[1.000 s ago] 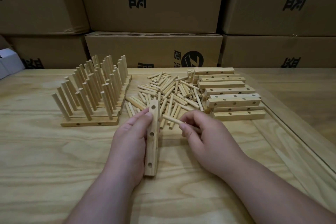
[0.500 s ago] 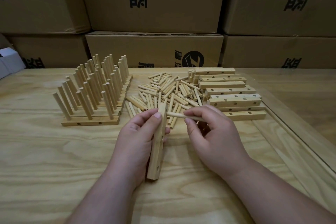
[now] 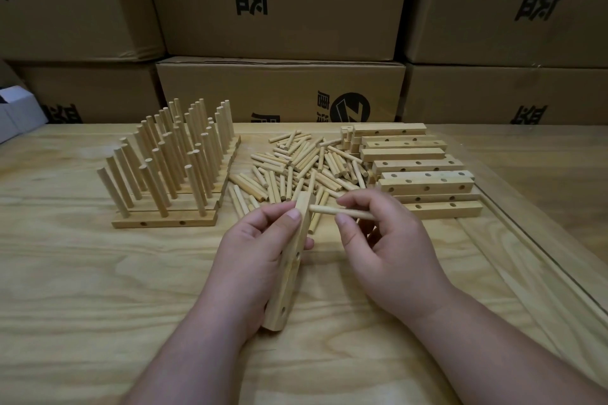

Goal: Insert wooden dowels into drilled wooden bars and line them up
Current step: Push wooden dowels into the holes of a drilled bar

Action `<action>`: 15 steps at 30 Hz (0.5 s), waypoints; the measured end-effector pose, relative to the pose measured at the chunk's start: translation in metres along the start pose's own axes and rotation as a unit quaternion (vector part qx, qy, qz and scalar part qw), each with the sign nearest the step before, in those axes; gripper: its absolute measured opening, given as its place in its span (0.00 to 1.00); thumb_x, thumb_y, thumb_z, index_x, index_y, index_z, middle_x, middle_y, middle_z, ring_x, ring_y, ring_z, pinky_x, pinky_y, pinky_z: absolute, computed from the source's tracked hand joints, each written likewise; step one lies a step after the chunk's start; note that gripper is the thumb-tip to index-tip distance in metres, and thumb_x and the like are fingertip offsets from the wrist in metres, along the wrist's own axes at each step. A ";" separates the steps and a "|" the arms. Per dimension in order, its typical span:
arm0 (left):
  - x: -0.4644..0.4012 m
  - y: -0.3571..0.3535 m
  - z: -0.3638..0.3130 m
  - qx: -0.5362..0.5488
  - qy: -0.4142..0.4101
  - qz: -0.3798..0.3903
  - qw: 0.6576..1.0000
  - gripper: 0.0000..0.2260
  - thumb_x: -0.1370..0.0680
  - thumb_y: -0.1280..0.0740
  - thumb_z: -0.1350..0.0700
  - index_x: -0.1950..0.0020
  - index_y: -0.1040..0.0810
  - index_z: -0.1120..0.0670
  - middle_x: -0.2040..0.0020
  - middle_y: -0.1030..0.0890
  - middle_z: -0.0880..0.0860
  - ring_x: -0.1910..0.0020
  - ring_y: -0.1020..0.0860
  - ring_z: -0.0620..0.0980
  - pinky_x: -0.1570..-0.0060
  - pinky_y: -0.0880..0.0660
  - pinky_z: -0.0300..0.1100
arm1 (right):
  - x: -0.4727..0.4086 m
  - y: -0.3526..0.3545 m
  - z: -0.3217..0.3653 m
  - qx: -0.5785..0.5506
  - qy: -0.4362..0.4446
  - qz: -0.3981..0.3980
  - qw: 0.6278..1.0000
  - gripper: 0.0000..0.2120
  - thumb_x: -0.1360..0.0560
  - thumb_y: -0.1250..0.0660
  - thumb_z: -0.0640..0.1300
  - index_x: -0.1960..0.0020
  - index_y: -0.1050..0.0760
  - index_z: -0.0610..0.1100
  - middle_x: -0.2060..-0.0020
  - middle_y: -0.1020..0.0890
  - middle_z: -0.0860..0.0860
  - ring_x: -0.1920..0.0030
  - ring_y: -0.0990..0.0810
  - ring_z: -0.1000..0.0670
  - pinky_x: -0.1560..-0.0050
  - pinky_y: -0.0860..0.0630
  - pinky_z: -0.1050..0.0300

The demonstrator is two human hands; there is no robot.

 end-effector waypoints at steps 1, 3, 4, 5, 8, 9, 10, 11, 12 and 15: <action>0.000 0.000 0.000 0.000 0.001 0.001 1.000 0.04 0.23 0.28 0.54 0.52 0.14 0.47 0.56 0.13 0.59 0.63 0.15 0.50 0.69 0.22 0.39 | 0.000 0.000 -0.002 0.000 -0.013 0.005 1.000 0.06 0.23 0.34 0.48 0.46 0.24 0.54 0.57 0.22 0.62 0.56 0.21 0.54 0.59 0.25 0.62; -0.001 0.000 0.002 -0.001 0.002 0.005 1.000 0.04 0.23 0.28 0.54 0.51 0.14 0.47 0.56 0.13 0.59 0.62 0.15 0.50 0.69 0.22 0.39 | 0.001 0.000 -0.003 -0.001 -0.024 0.010 1.000 0.04 0.24 0.34 0.50 0.49 0.26 0.56 0.58 0.23 0.61 0.60 0.22 0.53 0.63 0.27 0.62; -0.001 0.000 0.002 0.000 0.002 0.007 1.000 0.04 0.23 0.28 0.54 0.50 0.13 0.47 0.56 0.13 0.58 0.61 0.14 0.50 0.69 0.22 0.39 | 0.000 -0.001 -0.003 -0.001 -0.026 0.011 1.000 0.03 0.24 0.34 0.50 0.50 0.26 0.56 0.58 0.23 0.60 0.62 0.23 0.53 0.65 0.27 0.62; -0.001 0.000 0.003 0.000 0.001 0.009 1.000 0.05 0.23 0.28 0.54 0.50 0.13 0.47 0.56 0.13 0.58 0.61 0.14 0.50 0.69 0.22 0.39 | 0.000 0.000 -0.003 -0.002 -0.027 0.011 1.000 0.03 0.23 0.34 0.50 0.50 0.27 0.56 0.59 0.23 0.60 0.63 0.23 0.53 0.66 0.28 0.63; -0.002 -0.002 0.004 0.003 0.001 0.028 1.000 0.08 0.23 0.29 0.56 0.48 0.12 0.46 0.53 0.12 0.55 0.60 0.15 0.48 0.64 0.20 0.38 | 0.001 0.001 -0.006 -0.014 -0.039 0.003 0.999 0.03 0.22 0.34 0.49 0.50 0.27 0.57 0.60 0.22 0.59 0.67 0.25 0.53 0.69 0.31 0.66; -0.002 -0.002 0.005 -0.003 0.001 0.039 0.999 0.09 0.22 0.29 0.56 0.47 0.13 0.44 0.52 0.12 0.53 0.59 0.15 0.47 0.63 0.20 0.39 | 0.001 0.003 -0.008 -0.019 -0.045 -0.004 0.999 0.04 0.22 0.33 0.49 0.50 0.26 0.57 0.60 0.22 0.59 0.68 0.25 0.53 0.69 0.32 0.66; -0.002 -0.003 0.005 -0.013 0.000 0.050 0.999 0.10 0.22 0.30 0.56 0.46 0.13 0.43 0.51 0.12 0.52 0.59 0.16 0.47 0.62 0.19 0.39 | 0.001 0.004 -0.009 -0.022 -0.050 -0.012 0.998 0.04 0.22 0.32 0.48 0.50 0.26 0.57 0.60 0.22 0.59 0.68 0.25 0.53 0.69 0.32 0.66; -0.002 -0.003 0.006 -0.024 -0.003 0.061 0.998 0.11 0.21 0.30 0.56 0.44 0.13 0.42 0.50 0.12 0.51 0.58 0.17 0.46 0.60 0.18 0.41 | 0.001 0.006 -0.010 -0.024 -0.053 -0.019 0.998 0.04 0.22 0.32 0.49 0.51 0.26 0.57 0.60 0.22 0.59 0.68 0.25 0.53 0.69 0.31 0.65; -0.002 -0.003 0.006 -0.034 -0.005 0.069 0.997 0.12 0.21 0.30 0.56 0.43 0.14 0.41 0.48 0.13 0.50 0.56 0.18 0.48 0.56 0.17 0.43 | 0.001 0.006 -0.010 -0.023 -0.055 -0.023 0.998 0.04 0.23 0.33 0.49 0.51 0.26 0.57 0.59 0.22 0.58 0.67 0.25 0.53 0.69 0.30 0.64; -0.003 -0.003 0.008 -0.034 0.001 0.077 0.996 0.12 0.21 0.31 0.57 0.42 0.14 0.42 0.46 0.13 0.52 0.51 0.17 0.51 0.51 0.16 0.50 | 0.000 0.004 -0.010 -0.039 -0.058 -0.019 0.997 0.07 0.24 0.34 0.51 0.47 0.28 0.61 0.56 0.23 0.59 0.63 0.23 0.53 0.66 0.27 0.62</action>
Point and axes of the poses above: each hand's wrist, its own x-axis away from the middle knuckle, its own y-axis out of the back of the hand, z = x × y, the point moved 5 cm from there along -x, towards the middle knuckle
